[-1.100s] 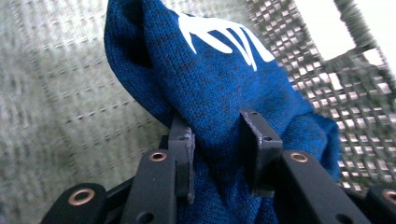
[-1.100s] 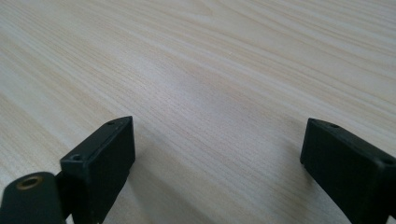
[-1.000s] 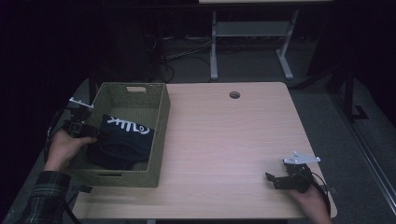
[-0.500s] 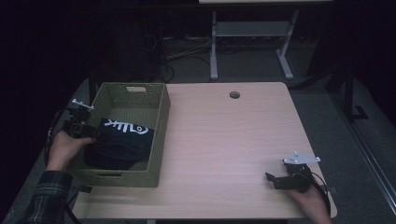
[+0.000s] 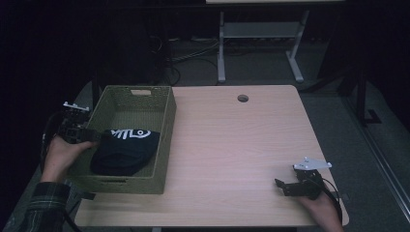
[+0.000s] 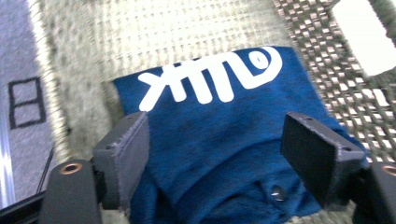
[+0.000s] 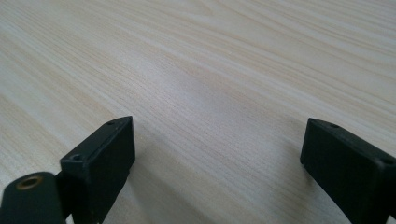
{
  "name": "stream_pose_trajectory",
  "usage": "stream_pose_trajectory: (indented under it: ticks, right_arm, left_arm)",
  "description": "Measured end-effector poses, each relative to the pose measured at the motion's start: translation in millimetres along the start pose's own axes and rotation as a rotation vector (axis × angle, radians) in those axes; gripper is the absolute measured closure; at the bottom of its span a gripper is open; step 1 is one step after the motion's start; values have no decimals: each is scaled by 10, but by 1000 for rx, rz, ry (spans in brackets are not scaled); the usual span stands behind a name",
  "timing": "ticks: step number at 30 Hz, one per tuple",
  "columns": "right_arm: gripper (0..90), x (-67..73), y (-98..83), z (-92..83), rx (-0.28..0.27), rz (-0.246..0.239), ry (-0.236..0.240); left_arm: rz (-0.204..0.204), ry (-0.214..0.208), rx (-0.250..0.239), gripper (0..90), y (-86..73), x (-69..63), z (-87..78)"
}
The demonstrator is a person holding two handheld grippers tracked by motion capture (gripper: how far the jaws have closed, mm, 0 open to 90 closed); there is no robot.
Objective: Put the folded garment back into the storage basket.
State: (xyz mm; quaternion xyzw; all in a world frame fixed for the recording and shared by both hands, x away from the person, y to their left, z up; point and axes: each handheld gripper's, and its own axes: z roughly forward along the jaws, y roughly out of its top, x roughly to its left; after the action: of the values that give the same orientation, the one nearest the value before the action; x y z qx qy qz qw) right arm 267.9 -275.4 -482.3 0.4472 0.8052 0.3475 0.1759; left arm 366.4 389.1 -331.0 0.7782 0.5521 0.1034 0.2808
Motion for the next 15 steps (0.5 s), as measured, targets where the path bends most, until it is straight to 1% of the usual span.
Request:
stream_pose_trajectory:
  ticks: [2,3,6,10,15]
  right_arm:
    - [97,0,0,0,0,0,0]
    - [97,0,0,0,0,0,0]
    - [96,0,0,0,0,0,0]
    - [97,0,0,0,0,0,0]
    - [96,0,0,1,0,0,0]
  left_arm:
    - [10,-18,-18,201,3,-47,-10]
    - [12,-24,-23,177,5,-71,-14]
    - [16,-31,-32,142,9,-139,-11]
    - [32,-34,-43,134,27,-233,-3]
    - [60,-44,-81,134,61,-396,-15]
